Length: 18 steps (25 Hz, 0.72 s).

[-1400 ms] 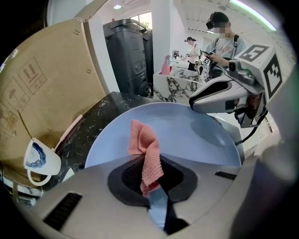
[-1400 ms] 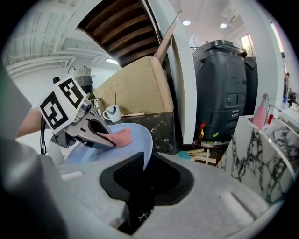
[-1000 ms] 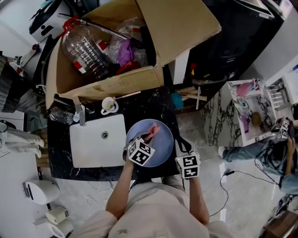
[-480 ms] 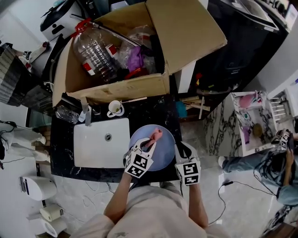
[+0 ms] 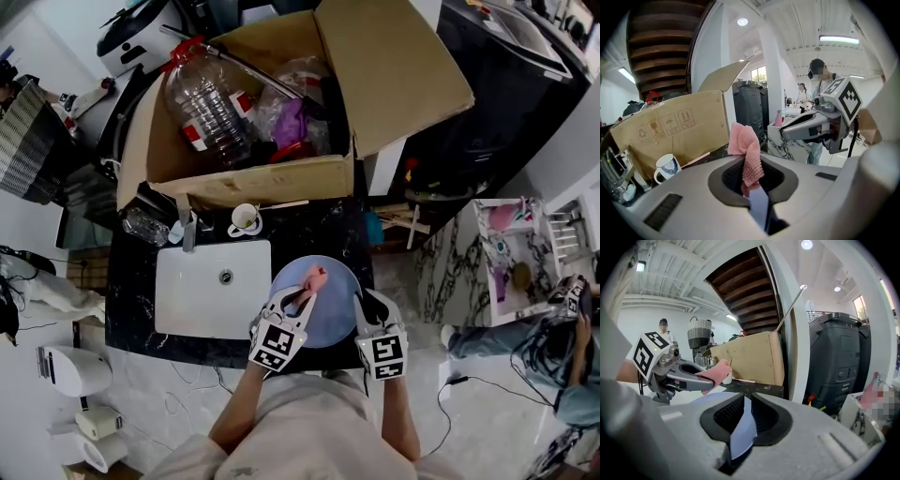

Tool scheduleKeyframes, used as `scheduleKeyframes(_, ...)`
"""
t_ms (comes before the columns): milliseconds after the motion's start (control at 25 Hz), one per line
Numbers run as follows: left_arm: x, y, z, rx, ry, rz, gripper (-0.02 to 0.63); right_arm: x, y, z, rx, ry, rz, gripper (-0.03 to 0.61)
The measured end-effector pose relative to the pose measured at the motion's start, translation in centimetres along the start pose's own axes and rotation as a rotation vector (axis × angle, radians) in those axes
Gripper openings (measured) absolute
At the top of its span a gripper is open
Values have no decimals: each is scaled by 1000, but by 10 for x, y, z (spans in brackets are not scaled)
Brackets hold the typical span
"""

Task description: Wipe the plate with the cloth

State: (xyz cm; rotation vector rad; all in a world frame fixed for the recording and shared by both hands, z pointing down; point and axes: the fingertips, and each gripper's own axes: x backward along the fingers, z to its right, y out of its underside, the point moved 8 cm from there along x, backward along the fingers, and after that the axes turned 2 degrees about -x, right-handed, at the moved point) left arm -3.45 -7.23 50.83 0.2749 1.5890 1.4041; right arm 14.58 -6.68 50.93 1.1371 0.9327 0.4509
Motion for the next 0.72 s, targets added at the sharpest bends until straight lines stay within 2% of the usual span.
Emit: scheduleKeyframes(720, 11, 0, 0, 7, -18, 9, 34, -1, -5, -11, 5, -24, 1, 44)
